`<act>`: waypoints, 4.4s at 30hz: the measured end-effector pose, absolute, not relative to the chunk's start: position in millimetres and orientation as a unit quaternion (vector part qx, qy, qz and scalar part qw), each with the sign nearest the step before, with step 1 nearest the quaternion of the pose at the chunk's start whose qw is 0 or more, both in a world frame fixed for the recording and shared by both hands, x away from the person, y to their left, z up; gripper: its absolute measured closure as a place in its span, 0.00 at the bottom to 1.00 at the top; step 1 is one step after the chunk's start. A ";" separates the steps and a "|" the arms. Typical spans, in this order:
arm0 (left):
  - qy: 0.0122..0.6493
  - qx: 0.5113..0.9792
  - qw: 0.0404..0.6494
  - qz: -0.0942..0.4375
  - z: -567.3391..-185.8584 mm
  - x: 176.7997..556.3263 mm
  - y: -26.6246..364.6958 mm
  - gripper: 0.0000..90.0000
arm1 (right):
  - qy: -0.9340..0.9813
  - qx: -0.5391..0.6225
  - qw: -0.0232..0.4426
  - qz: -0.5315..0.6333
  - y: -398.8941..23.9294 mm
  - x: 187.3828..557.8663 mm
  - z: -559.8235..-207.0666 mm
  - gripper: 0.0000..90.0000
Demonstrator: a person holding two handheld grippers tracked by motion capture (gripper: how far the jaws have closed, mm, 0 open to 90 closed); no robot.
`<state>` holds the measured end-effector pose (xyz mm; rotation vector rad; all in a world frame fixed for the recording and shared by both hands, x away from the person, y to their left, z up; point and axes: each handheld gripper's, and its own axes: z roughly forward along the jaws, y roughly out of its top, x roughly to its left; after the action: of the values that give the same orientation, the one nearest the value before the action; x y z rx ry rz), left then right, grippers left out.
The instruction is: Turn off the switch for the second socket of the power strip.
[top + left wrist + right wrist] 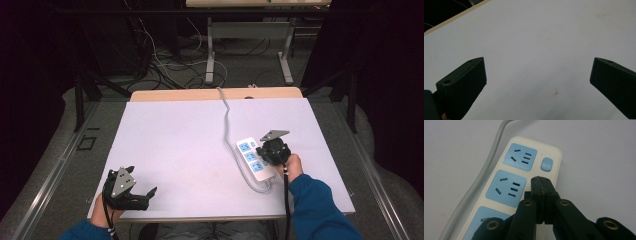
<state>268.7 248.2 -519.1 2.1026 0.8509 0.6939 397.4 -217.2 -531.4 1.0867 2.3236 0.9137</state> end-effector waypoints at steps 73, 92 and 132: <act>0.333 0.821 0.376 0.271 -518.8 268.6 248.4 0.01 | 0.837 0.374 0.238 0.321 -212.8 393.7 -528.9 1.00; 0.333 0.821 0.377 0.270 -519.0 268.6 248.6 0.01 | 0.830 0.367 0.248 0.340 -212.1 389.8 -516.5 0.96; 0.333 0.821 0.377 0.271 -518.6 268.2 249.0 0.01 | 0.832 0.347 0.207 0.379 -217.3 375.3 -496.5 0.01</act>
<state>268.2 249.0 -518.6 2.0980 0.8516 0.6921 375.3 -217.3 -496.5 0.9674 2.3184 1.0561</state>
